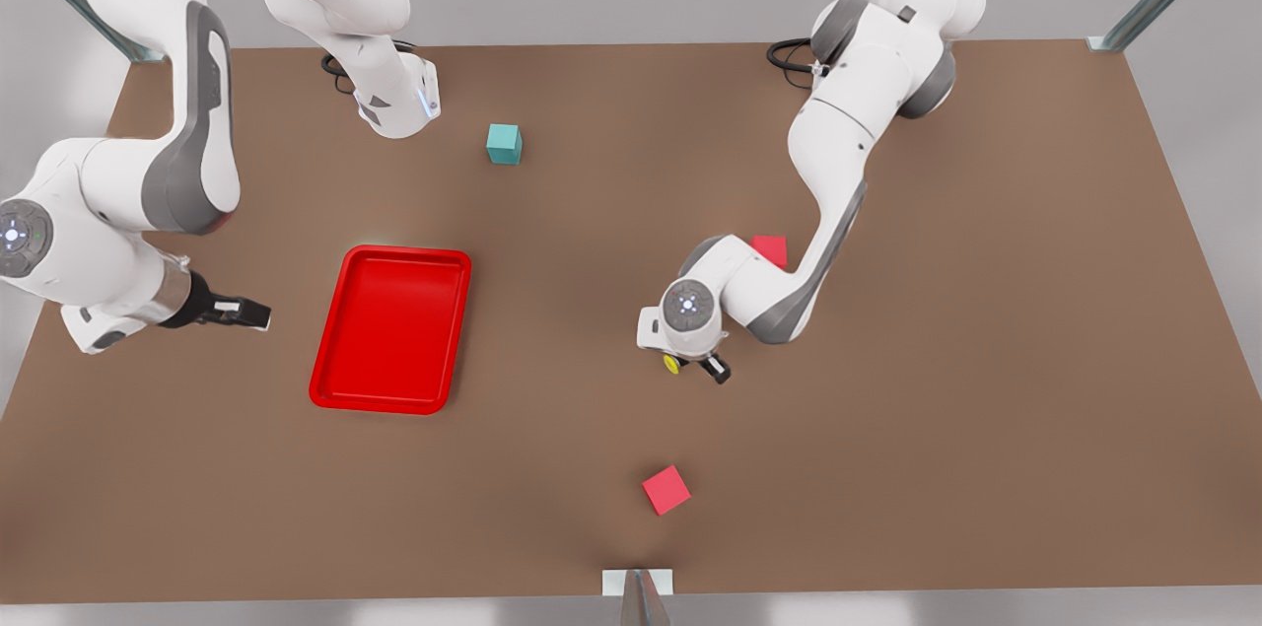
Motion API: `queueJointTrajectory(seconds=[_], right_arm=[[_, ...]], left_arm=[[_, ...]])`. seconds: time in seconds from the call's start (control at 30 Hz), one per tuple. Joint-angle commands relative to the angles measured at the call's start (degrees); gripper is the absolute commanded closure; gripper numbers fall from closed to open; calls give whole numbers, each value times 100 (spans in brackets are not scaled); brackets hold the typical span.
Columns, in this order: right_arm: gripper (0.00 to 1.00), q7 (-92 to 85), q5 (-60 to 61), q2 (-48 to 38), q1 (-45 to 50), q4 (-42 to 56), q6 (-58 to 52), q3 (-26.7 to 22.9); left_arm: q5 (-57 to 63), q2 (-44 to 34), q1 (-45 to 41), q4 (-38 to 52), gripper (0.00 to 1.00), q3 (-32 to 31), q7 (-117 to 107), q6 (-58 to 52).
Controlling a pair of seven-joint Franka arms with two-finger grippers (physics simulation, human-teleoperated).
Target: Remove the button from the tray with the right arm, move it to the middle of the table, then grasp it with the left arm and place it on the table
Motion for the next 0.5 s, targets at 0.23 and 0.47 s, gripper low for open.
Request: queueJointTrajectory(seconds=[0.23, 0.47], right_arm=[[0, -989, -26, 207, 213, 104, 138, 2], [0, -998, -26, 480, 204, 429, 120, 2]], left_arm=[[327, 24, 28, -630, 0, -1, -616, 964], [335, 138, -16, -630, 0, -1, -722, 1096]])
